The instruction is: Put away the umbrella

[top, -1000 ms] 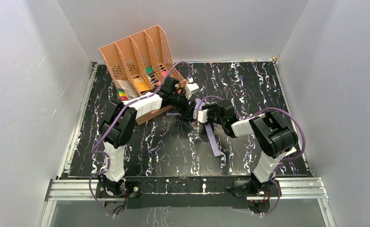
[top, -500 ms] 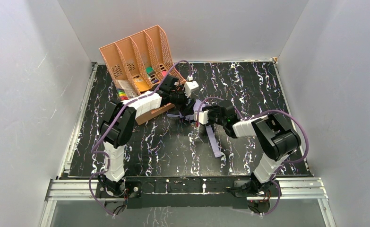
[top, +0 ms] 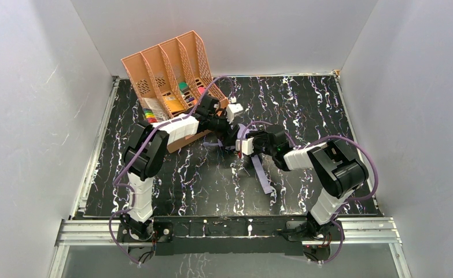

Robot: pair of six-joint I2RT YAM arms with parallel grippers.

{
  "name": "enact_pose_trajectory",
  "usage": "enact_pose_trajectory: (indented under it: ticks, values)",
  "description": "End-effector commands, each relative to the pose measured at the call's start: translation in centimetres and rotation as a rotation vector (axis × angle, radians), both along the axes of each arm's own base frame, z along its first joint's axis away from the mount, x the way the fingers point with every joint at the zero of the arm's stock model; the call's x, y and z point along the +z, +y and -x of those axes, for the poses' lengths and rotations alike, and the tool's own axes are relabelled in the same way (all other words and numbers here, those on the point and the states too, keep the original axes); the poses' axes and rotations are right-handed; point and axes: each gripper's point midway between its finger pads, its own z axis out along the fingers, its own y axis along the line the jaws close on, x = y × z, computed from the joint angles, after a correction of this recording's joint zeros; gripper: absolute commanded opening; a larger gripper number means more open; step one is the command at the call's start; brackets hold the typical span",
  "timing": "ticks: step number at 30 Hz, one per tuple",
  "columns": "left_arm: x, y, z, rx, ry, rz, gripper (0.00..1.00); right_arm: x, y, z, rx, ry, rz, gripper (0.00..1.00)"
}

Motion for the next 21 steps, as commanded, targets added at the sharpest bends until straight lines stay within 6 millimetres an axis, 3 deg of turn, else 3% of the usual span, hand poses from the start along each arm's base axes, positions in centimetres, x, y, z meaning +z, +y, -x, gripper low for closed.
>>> enact_pose_trajectory:
  ticks: [1,4,9,14,18,21]
  values:
    - [-1.6,1.0,2.0,-0.023,0.061,-0.019,0.76,-4.9,-0.8,4.1,0.044,0.185,0.080,0.13]
    - [-3.5,2.1,2.8,-0.013,0.093,-0.080,0.75,-4.7,-0.7,4.0,0.043,0.180,0.074,0.13]
    - [-5.0,3.2,2.8,0.023,0.092,-0.139,0.69,-4.2,-0.6,3.9,0.036,0.174,0.055,0.13]
    - [-5.7,3.2,2.1,0.059,0.109,-0.158,0.44,-3.5,-0.3,3.7,0.039,0.170,0.034,0.13]
    - [-6.2,3.2,2.0,0.074,0.131,-0.175,0.17,-2.8,0.0,3.7,0.038,0.175,0.010,0.15]
    - [-6.8,3.6,2.0,0.096,0.129,-0.213,0.03,-1.9,0.4,3.6,0.026,0.190,-0.028,0.25]
